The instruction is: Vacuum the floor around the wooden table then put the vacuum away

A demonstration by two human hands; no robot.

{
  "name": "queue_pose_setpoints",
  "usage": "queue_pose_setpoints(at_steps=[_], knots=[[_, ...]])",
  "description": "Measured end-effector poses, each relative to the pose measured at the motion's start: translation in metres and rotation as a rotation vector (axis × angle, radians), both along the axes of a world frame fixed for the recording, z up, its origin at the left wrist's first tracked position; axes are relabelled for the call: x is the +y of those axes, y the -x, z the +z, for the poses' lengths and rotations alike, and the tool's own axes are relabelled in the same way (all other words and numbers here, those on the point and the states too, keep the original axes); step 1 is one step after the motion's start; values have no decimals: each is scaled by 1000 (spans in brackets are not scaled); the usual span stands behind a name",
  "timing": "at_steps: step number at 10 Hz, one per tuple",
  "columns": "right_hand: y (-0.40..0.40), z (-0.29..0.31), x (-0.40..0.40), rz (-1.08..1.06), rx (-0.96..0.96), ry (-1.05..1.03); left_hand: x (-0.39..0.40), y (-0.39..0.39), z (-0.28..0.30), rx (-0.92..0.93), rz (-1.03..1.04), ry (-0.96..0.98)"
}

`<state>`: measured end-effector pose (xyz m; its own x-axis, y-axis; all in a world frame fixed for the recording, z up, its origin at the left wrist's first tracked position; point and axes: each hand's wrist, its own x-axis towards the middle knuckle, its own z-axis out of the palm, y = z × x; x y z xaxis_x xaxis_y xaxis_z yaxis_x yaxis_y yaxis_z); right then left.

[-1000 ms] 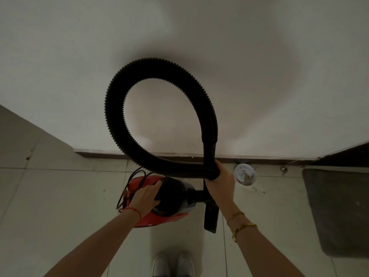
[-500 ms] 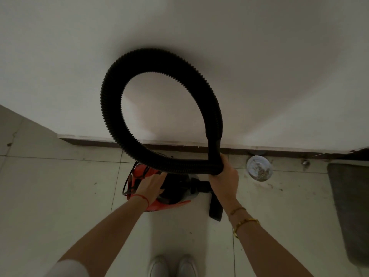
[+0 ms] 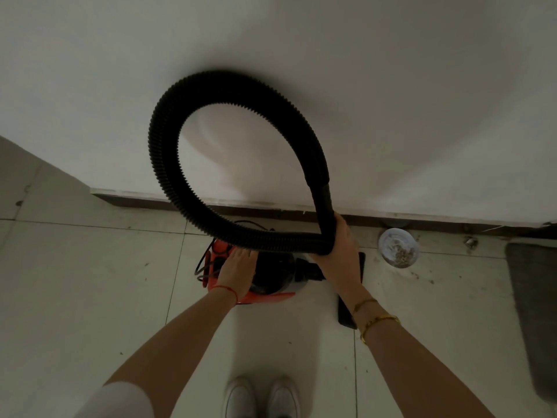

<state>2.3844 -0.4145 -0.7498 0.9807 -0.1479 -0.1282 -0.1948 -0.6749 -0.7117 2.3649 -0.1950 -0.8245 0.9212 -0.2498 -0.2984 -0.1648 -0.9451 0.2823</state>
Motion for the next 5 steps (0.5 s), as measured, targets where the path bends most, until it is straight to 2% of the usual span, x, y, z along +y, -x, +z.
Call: queue_pose_setpoints(at_steps=[2,3,5], knots=[[8,13,0,131,102,142,7,16,28,39,81,147],[16,33,2,184,144,177,13,28,60,61,116,190],[31,94,7,228,151,108,33,61,144,119,189,199]])
